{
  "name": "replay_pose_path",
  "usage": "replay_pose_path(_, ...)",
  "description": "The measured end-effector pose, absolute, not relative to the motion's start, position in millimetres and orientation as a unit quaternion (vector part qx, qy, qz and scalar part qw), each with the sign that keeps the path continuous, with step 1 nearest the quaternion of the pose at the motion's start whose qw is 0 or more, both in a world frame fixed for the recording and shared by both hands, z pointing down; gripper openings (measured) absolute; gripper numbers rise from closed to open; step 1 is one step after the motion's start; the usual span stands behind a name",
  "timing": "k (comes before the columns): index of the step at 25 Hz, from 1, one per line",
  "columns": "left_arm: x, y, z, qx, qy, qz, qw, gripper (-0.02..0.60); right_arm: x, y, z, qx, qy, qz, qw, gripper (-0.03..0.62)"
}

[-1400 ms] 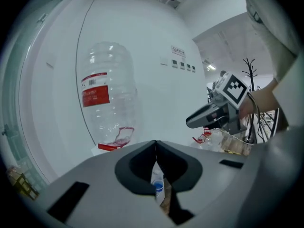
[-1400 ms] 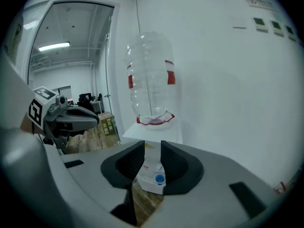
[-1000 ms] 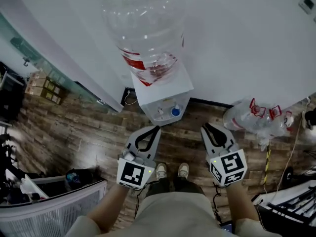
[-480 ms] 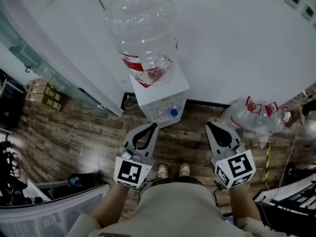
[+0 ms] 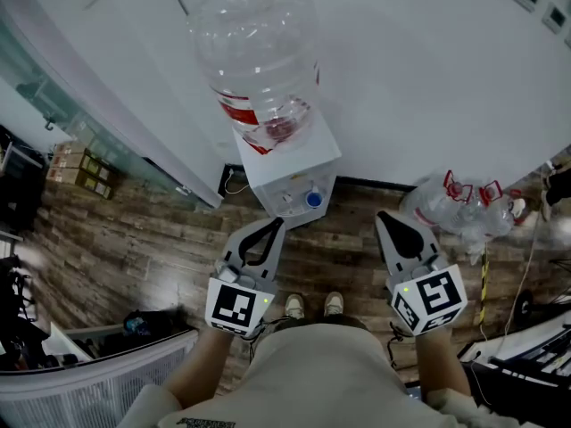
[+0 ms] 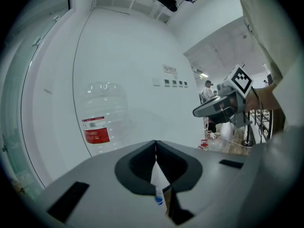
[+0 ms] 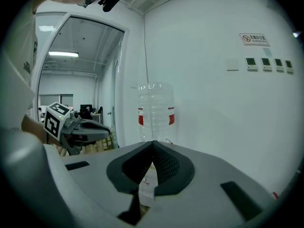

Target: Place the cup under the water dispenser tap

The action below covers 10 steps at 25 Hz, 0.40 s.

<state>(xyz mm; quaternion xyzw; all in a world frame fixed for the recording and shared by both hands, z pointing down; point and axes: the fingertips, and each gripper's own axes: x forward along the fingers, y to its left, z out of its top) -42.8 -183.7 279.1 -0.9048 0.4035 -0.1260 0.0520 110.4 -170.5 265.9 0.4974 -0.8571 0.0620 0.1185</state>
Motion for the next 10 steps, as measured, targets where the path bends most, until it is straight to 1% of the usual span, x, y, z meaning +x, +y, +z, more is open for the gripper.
replay_pose_path(10, -39.3, -180.4, 277.3, -0.905, 0.401, -0.130, 0.056, 0.008, 110.3, -172.2, 264.9, 0.498, -0.858, 0.064, 0.112, 0.006)
